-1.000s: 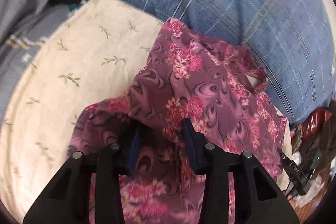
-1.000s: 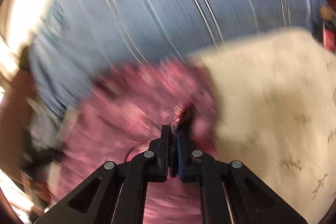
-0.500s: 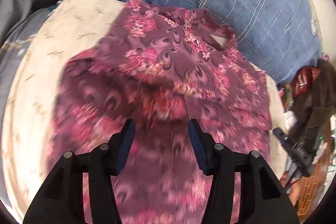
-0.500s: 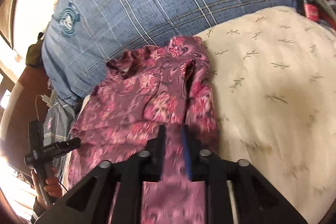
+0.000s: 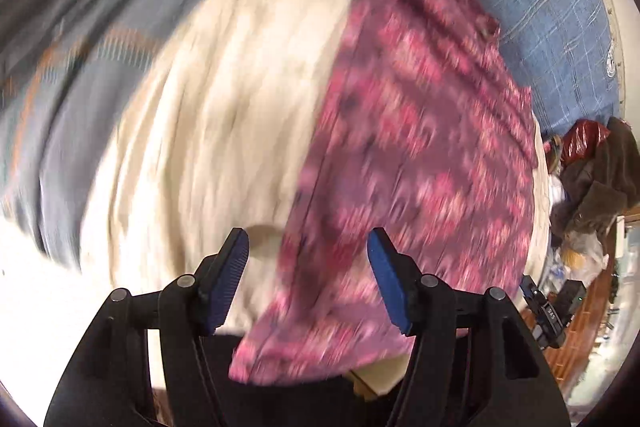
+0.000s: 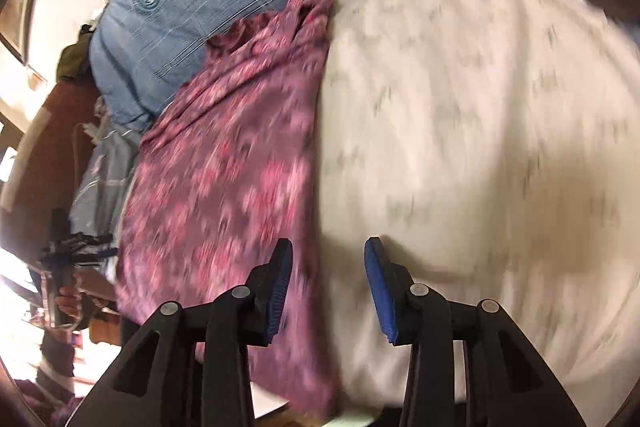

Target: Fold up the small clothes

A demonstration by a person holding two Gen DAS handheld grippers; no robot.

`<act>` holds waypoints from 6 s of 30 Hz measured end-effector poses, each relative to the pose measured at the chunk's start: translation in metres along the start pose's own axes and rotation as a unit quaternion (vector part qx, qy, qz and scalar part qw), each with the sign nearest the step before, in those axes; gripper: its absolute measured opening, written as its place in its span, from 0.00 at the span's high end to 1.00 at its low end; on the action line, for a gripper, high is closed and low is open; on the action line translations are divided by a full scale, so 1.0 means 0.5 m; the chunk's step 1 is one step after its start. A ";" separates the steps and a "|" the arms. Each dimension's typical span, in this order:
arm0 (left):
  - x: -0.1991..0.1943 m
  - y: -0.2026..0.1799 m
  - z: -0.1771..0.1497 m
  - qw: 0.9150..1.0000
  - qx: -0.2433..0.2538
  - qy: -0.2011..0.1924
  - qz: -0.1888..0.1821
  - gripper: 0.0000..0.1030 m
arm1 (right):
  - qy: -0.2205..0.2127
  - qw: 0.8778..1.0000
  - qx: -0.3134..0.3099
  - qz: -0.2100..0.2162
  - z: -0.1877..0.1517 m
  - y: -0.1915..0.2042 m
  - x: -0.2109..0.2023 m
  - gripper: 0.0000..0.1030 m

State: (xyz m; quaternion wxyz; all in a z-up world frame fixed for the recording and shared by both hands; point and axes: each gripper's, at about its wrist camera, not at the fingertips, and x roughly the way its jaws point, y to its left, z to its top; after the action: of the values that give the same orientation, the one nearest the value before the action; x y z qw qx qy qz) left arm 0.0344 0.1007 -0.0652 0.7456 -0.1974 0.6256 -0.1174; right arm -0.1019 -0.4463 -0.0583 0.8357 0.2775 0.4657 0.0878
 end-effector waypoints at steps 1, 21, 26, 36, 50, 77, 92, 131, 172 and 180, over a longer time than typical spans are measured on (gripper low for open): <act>0.005 0.005 -0.019 1.000 0.001 0.005 -0.010 0.41 | 0.009 1.000 0.005 0.012 -0.013 -0.003 -0.001 0.59; 0.026 -0.017 -0.108 0.996 0.048 0.029 -0.070 0.96 | 0.067 0.993 -0.068 0.074 -0.087 0.052 -0.002 0.94; -0.019 -0.031 -0.088 0.989 0.041 -0.009 -0.138 0.96 | 0.018 0.993 -0.035 0.111 -0.052 0.056 -0.030 0.94; -0.079 -0.076 0.010 0.978 0.027 -0.070 -0.193 0.95 | -0.048 0.989 -0.004 0.141 0.036 0.066 -0.046 0.94; -0.047 -0.146 0.224 0.973 -0.008 -0.115 -0.201 0.95 | -0.114 0.983 0.025 0.145 0.225 0.052 -0.032 0.94; 0.157 -0.194 0.624 0.966 -0.129 -0.067 -0.212 0.71 | -0.153 0.945 0.224 0.180 0.576 -0.080 0.209 0.76; 0.174 -0.202 0.588 0.992 -0.023 -0.014 -0.121 0.32 | -0.088 0.983 0.158 0.031 0.545 -0.059 0.247 0.52; 0.021 -0.150 0.319 0.987 -0.011 -0.106 -0.118 0.35 | -0.105 0.980 0.141 0.089 0.257 0.032 0.118 0.43; 0.022 -0.174 0.325 0.980 -0.047 -0.133 -0.137 0.43 | -0.162 0.986 0.029 0.021 0.315 0.140 0.123 0.65; 0.125 -0.161 0.318 0.994 0.002 -0.083 -0.078 0.54 | -0.103 0.993 0.061 -0.019 0.316 0.135 0.239 0.68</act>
State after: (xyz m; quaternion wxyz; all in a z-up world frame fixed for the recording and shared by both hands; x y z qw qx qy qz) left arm 0.2076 0.0259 -0.0631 0.7838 -0.2531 0.5442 -0.1595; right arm 0.1020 -0.4025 -0.0434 0.8622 0.3269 0.3867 0.0145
